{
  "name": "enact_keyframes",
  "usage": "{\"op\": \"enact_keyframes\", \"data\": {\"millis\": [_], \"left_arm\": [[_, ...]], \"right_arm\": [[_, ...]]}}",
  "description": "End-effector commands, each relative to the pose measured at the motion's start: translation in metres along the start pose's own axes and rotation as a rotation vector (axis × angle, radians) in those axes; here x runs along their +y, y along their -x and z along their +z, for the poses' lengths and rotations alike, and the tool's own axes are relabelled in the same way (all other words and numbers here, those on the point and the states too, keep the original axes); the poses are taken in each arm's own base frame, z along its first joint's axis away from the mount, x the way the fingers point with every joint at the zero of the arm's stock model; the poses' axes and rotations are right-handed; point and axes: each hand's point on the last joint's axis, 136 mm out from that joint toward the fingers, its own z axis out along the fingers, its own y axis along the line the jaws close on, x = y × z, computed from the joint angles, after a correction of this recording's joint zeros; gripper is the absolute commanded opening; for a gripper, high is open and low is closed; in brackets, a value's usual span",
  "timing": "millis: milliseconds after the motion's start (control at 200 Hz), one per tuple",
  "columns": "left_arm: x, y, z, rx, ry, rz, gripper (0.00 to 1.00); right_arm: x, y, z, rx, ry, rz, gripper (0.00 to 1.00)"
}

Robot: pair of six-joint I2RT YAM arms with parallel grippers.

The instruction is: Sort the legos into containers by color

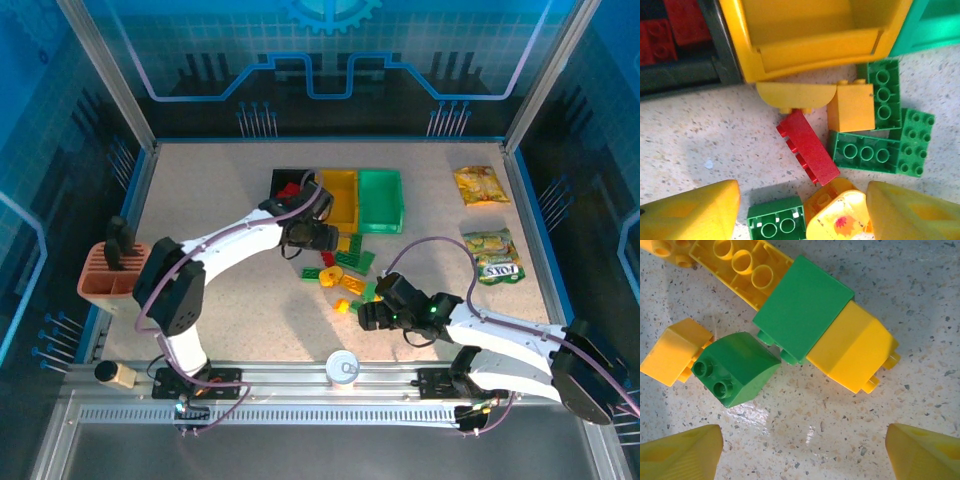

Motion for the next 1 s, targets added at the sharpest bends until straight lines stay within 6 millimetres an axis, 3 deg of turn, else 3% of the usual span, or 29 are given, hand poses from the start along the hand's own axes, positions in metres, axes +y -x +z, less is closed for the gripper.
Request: {"op": "enact_keyframes", "data": {"millis": [0, 210, 490, 585, 801, 996], "left_arm": [[-0.004, -0.01, 0.017, 0.034, 0.014, -0.02, 0.67], [-0.007, -0.021, 0.043, 0.09, 0.022, -0.036, 0.64], [-0.006, -0.025, 0.064, 0.124, 0.046, -0.048, 0.6], [-0.005, -0.027, 0.068, 0.132, 0.051, -0.05, 0.53], [0.0, -0.032, 0.068, 0.135, 0.066, -0.05, 0.36], [0.006, -0.033, 0.052, 0.106, 0.075, -0.048, 0.29]], "right_arm": [[0.002, 0.003, -0.005, -0.023, 0.01, 0.014, 0.85], [-0.003, 0.002, -0.007, -0.032, -0.003, 0.012, 0.86], [-0.005, 0.003, -0.008, -0.037, -0.009, 0.006, 0.86], [-0.007, 0.003, -0.009, -0.036, -0.015, 0.006, 0.86], [-0.01, 0.003, -0.011, -0.043, -0.018, 0.014, 0.86], [-0.01, 0.002, -0.009, -0.04, -0.015, 0.02, 0.86]]}}
